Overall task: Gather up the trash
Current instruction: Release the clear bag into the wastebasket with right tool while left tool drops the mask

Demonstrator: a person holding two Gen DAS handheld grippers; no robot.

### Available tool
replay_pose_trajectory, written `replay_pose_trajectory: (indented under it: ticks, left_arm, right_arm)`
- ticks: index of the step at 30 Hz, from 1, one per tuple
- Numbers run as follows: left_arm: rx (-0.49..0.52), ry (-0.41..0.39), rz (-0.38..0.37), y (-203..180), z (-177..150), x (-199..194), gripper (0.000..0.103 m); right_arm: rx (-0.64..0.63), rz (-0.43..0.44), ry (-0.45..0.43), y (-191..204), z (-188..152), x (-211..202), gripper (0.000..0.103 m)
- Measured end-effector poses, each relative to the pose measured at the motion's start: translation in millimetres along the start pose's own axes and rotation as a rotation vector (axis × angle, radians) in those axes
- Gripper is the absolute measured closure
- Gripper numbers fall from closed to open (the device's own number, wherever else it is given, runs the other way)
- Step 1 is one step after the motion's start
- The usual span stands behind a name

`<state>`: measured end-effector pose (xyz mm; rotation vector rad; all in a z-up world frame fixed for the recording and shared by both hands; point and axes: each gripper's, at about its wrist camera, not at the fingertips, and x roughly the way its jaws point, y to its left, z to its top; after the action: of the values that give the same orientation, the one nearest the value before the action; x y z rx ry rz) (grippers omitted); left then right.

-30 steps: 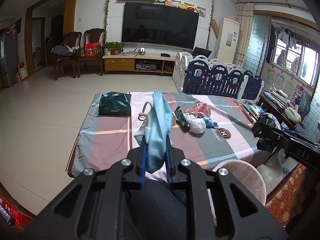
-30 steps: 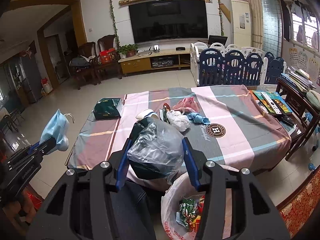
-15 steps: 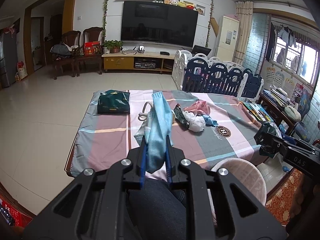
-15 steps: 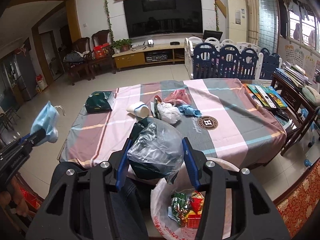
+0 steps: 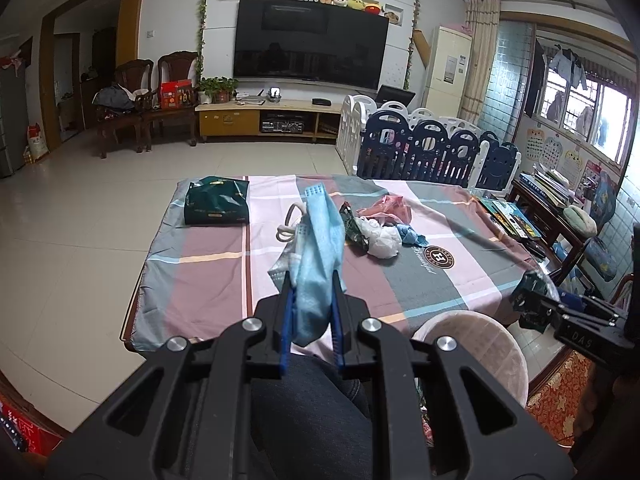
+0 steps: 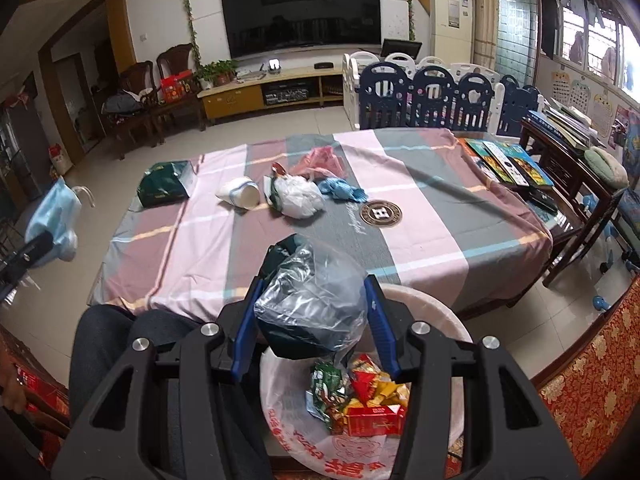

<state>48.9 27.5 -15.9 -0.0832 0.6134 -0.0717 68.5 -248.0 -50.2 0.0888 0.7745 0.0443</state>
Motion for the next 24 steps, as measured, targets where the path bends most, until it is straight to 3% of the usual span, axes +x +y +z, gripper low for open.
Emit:
replay_pose_trajectory:
  ticks: [6, 12, 13, 16, 17, 20, 24]
  left_arm:
    - [0.026, 0.023, -0.029, -13.4, -2.4, 5.6, 0.086]
    - [0.082, 0.105, -0.129, -48.7, -14.3, 24.7, 0.086]
    - [0.101, 0.116, -0.145, -56.8, -16.5, 27.9, 0.086]
    - [0.147, 0.139, -0.175, -77.2, -23.6, 35.0, 0.086]
    - [0.158, 0.141, -0.178, -82.3, -25.2, 36.0, 0.086]
    - [0.181, 0.149, -0.189, -91.9, -28.2, 39.7, 0.086]
    - [0.205, 0.199, -0.236, -105.2, -36.9, 52.2, 0.086]
  right_arm:
    - [0.052, -0.045, 0.058, -28.9, -18.0, 16.4, 0.053]
    - [0.097, -0.056, 0.142, -47.5, -36.8, 40.1, 0.052]
    - [0.105, -0.058, 0.16, -50.7, -40.1, 44.2, 0.048]
    - [0.141, -0.07, 0.252, -65.3, -50.1, 61.8, 0.024]
    - [0.164, -0.078, 0.262, -72.0, -52.7, 64.0, 0.024]
    - [0.248, -0.068, 0.258, -91.4, -54.8, 62.7, 0.023]
    - [0.374, -0.064, 0.189, -121.2, -48.8, 45.2, 0.021]
